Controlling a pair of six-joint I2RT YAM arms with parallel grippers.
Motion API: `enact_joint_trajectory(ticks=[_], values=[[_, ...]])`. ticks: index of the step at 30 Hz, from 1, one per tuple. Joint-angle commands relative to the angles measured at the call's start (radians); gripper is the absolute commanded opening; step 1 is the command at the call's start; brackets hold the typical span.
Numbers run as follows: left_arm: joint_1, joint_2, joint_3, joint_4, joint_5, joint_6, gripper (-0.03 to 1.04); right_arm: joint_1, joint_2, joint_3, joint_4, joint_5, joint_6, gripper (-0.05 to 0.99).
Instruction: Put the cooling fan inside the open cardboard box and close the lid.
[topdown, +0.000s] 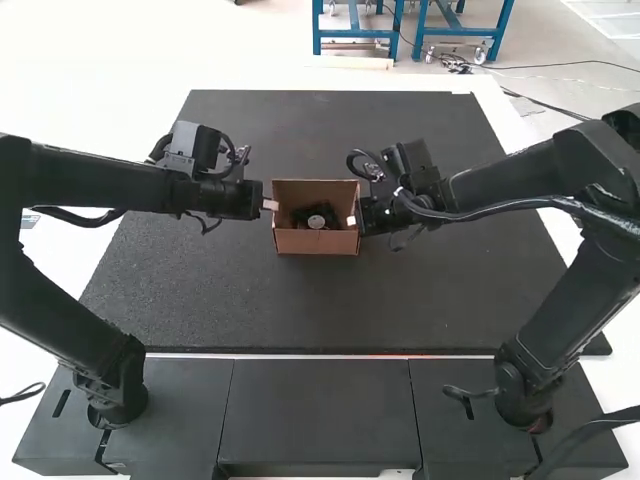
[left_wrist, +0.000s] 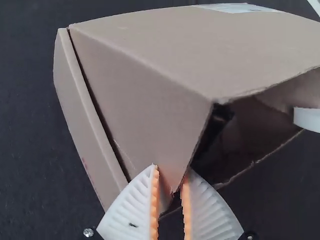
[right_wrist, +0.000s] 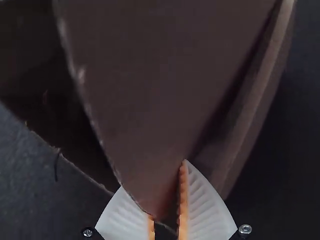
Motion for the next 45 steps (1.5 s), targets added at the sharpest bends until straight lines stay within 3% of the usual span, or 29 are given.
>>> enact_joint_trajectory(ticks=[1,6,9,14,21,25,34,45], values=[[-0.005,-0.032,-0.014,0.024,0.015,0.01,0.16,0.023,-0.03,-0.025,0.016,-0.025,0.01,0.13],[-0.008,-0.032,-0.033,0.049,0.015,0.007,0.16,0.023,-0.031,-0.037,0.026,-0.025,0.013,0.22],[-0.006,-0.032,-0.033,0.055,0.015,0.004,0.24,0.02,-0.03,-0.037,0.032,-0.024,0.013,0.22],[-0.008,-0.032,-0.031,0.07,0.015,-0.001,0.35,0.02,-0.03,-0.034,0.039,-0.022,0.022,0.39],[-0.002,-0.042,-0.01,0.06,0.015,0.002,0.76,0.017,-0.045,-0.02,0.036,-0.016,0.023,0.62],[-0.002,-0.068,0.013,-0.005,0.036,0.015,0.84,0.013,-0.067,0.0,-0.008,-0.007,0.019,0.74],[-0.002,-0.183,0.058,-0.132,0.056,0.042,0.85,0.017,-0.137,0.079,-0.113,0.002,0.02,0.9],[0.005,-0.242,0.164,-0.218,0.096,0.019,0.85,0.013,-0.252,0.121,-0.321,-0.019,0.005,0.9]])
